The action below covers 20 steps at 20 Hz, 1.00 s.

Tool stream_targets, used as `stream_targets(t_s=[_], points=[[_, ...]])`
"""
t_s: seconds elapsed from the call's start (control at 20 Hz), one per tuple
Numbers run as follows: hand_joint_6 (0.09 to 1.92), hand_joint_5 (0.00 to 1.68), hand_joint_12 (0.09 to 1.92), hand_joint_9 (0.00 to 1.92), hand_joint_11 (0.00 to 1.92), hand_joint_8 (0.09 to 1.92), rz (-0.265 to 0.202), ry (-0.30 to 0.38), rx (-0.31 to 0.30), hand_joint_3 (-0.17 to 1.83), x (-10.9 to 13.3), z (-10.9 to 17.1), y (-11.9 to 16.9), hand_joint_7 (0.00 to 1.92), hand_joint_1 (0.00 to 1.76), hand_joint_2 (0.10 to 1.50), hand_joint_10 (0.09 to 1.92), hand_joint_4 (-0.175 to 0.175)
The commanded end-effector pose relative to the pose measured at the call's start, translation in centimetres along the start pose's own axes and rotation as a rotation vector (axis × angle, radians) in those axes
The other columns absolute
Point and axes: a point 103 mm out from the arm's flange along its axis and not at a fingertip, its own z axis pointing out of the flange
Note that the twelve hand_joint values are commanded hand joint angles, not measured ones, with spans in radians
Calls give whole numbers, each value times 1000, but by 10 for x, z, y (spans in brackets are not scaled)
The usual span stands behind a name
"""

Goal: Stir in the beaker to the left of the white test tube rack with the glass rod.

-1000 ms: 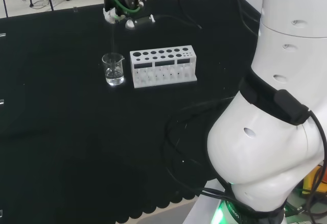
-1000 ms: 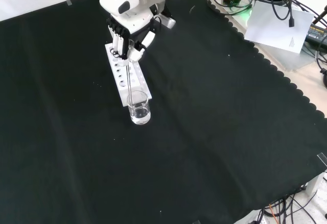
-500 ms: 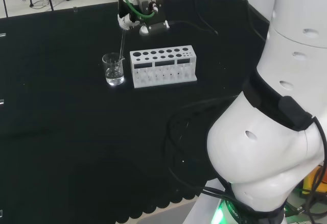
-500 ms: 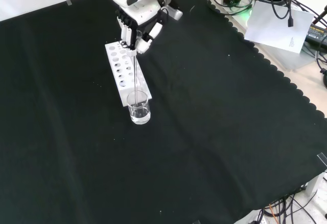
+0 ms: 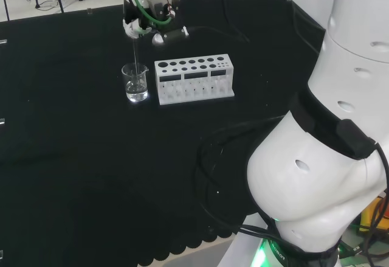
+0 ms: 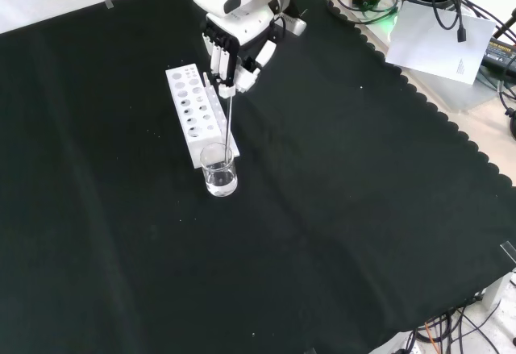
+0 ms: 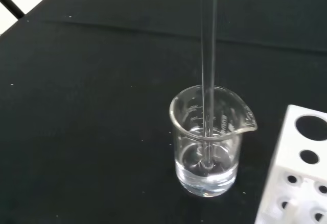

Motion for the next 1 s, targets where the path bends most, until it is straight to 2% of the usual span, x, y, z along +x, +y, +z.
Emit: stream_targets(t_s=[0.05, 0.5, 1.0], points=[[87, 1381, 643, 1584, 1640, 874, -17, -1, -1, -175, 10, 2, 12, 1255, 1320, 1080, 887, -175], [87, 1382, 643, 1584, 1639, 874, -11, -5, -16, -175, -1, -5, 19, 1255, 1320, 1080, 886, -175], [87, 1383, 644, 1585, 1639, 874, -4, -10, -22, -175, -14, -10, 11, 1255, 1320, 1080, 886, -175]])
